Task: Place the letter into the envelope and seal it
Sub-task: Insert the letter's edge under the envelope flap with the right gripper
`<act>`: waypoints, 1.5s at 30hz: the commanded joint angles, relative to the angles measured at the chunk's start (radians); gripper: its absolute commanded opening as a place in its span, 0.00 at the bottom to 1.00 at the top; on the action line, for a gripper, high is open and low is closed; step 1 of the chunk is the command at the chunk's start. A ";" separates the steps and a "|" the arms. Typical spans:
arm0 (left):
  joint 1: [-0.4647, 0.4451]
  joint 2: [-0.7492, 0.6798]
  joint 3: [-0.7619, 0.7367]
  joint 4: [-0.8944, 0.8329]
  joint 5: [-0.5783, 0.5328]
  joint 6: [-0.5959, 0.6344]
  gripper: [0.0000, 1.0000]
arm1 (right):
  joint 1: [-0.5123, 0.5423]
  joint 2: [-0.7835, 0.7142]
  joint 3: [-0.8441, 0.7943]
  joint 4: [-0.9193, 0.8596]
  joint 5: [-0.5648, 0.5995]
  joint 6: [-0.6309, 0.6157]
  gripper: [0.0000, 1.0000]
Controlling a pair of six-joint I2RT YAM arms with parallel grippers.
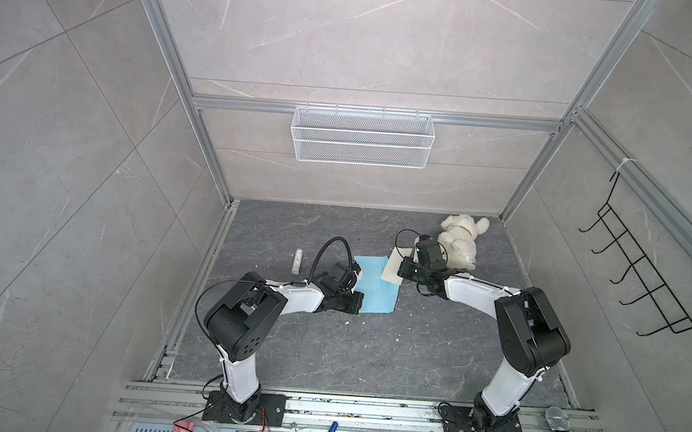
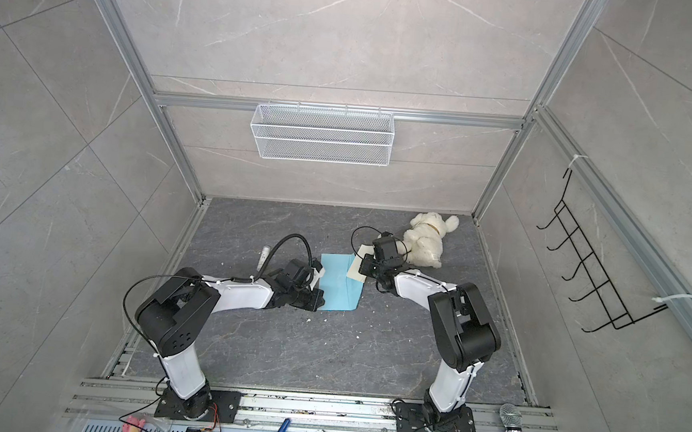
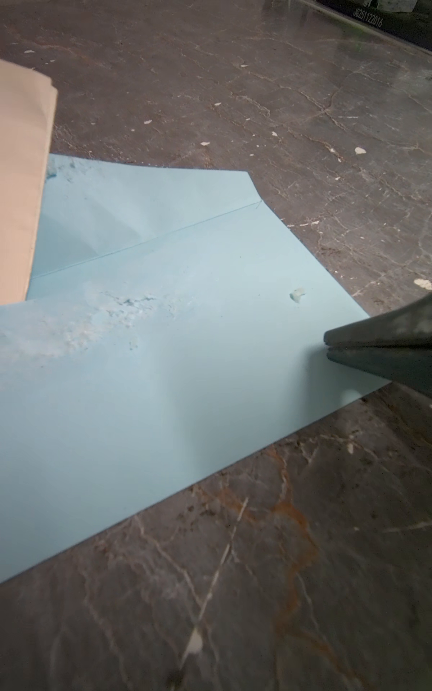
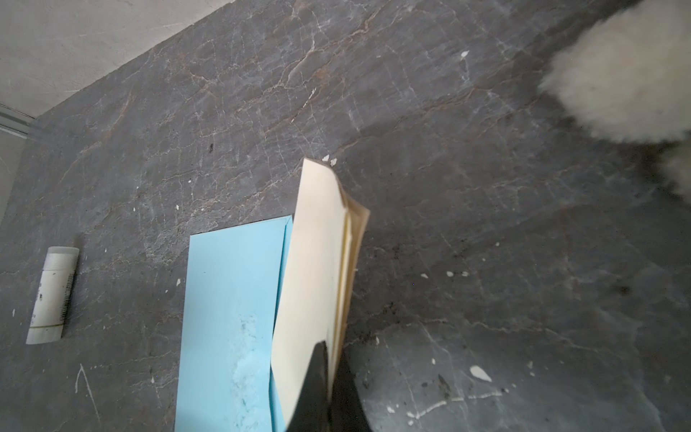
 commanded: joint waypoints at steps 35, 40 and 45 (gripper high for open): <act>0.000 0.025 -0.015 0.010 -0.035 -0.016 0.00 | 0.000 -0.009 -0.023 -0.020 -0.084 -0.019 0.00; 0.000 0.021 -0.019 0.015 -0.039 -0.019 0.00 | 0.001 -0.022 -0.036 -0.028 -0.088 -0.030 0.00; 0.000 0.013 -0.028 0.022 -0.045 -0.027 0.00 | 0.003 -0.034 -0.048 -0.034 -0.092 -0.043 0.00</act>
